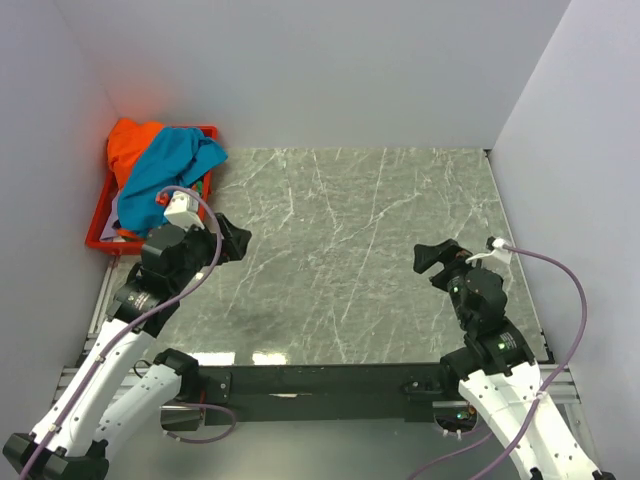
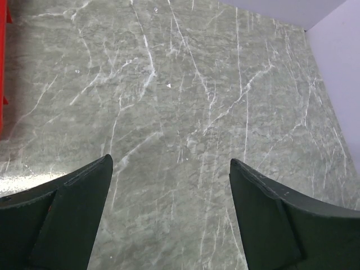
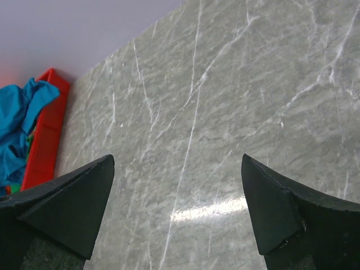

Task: Fold and stack the t-shirts
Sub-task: Grab the tshirt from the pile

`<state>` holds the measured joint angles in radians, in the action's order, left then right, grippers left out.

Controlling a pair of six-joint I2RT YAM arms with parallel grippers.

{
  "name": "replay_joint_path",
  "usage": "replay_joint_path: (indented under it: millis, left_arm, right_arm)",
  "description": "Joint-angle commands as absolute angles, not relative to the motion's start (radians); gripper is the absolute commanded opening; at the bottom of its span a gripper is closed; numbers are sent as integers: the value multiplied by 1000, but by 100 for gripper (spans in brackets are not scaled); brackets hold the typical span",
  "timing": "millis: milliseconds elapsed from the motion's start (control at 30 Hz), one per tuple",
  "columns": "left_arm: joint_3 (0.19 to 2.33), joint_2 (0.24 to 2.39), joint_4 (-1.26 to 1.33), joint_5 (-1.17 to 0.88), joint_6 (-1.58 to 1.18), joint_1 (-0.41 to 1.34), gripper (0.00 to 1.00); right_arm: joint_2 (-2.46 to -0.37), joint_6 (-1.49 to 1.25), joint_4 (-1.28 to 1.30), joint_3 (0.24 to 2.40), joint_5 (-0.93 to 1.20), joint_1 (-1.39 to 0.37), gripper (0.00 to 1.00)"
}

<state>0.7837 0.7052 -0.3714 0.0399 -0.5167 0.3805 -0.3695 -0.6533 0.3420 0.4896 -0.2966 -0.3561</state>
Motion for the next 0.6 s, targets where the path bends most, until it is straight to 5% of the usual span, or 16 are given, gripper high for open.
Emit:
replay_joint_path:
  millis: [0,367,567]
  left_arm:
    - [811,712,-342,34,-520,379,90]
    - [945,837,-432,221,-545,377,100]
    - [1155,1044,-544,511,-558,332,100]
  right_arm:
    - [-364,-623,295,474,-272,-354,100]
    - [-440,-555,250,452,-134,-354,98]
    - [-508,-543,245,466,-84,-354,96]
